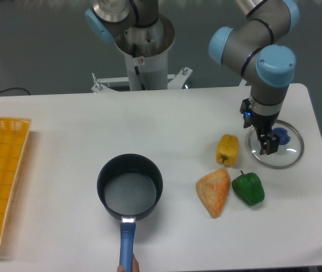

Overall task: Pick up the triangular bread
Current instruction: 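Lift the gripper up from beside the glass lid, then move the gripper over the triangular bread and lower it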

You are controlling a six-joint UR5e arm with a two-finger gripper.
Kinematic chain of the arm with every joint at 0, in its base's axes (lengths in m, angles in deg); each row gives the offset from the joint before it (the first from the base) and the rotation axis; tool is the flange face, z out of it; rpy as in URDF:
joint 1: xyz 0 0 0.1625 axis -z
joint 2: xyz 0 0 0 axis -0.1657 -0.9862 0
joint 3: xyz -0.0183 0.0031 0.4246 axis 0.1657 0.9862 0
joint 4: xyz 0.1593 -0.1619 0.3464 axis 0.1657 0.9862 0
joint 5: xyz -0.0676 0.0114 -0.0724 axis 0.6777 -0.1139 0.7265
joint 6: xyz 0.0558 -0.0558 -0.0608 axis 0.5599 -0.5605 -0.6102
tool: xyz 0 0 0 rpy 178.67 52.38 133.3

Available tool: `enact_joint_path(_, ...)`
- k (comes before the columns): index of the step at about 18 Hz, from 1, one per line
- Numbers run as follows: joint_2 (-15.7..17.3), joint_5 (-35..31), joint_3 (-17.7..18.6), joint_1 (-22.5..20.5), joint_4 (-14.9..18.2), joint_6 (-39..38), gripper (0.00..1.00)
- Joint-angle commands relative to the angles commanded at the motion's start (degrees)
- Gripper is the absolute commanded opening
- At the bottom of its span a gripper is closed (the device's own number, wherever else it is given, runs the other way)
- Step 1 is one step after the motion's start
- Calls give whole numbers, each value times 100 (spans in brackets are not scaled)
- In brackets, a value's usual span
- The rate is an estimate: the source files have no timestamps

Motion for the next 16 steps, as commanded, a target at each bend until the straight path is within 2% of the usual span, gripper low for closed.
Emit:
enact_joint_path(5, -228, 89, -26, 210, -184, -1274, 100)
enact_joint_path(8, -334, 89, -26, 334, -334, -1670, 100)
enact_joint_path(11, -457, 115, -96, 518, -395, -2740, 100)
enact_joint_path(16, -826, 115, -509, 1151, -527, -3587, 100)
